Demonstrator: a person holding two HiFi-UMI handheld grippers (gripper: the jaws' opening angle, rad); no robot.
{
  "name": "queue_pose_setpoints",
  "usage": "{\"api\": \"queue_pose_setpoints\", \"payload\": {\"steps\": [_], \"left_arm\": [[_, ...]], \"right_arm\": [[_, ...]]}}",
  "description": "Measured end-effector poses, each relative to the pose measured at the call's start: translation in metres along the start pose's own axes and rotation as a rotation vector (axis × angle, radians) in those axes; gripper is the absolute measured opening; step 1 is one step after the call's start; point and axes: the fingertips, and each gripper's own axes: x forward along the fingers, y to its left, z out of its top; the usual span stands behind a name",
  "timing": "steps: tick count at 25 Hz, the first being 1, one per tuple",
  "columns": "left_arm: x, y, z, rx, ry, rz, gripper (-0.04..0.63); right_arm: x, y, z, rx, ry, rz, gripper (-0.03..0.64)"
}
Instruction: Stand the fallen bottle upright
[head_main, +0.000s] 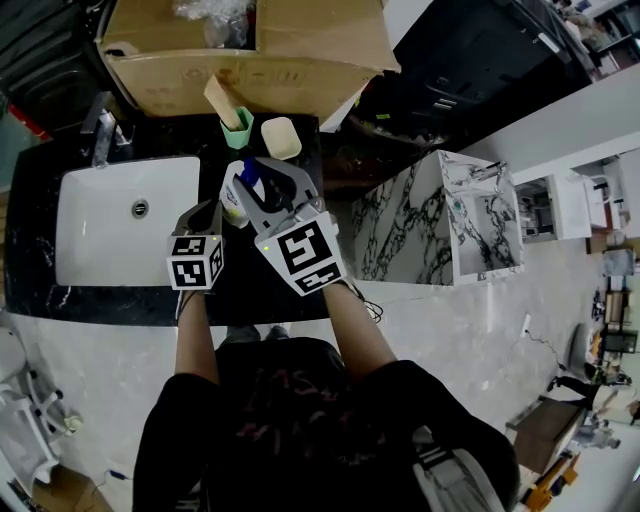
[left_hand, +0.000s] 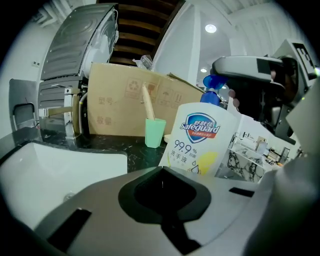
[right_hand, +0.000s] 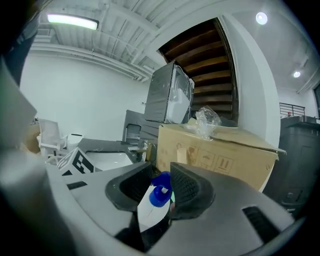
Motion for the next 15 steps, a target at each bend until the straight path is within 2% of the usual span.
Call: {"api": "queue_pose_setpoints", "payload": {"steps": [7,15], "left_arm": [[0.0,0.004,-0.005,-0.014,0.002,0.011,0.017],[0.002,0.006,-0.005,-0.009,0.004,0.016,0.017]], "right_arm": [[0.0,0.018,0.006,0.02,-0.028,0.074,0.126],[0.0,0.015,0.005,0.057,-0.03,0.087,0.126]]}}
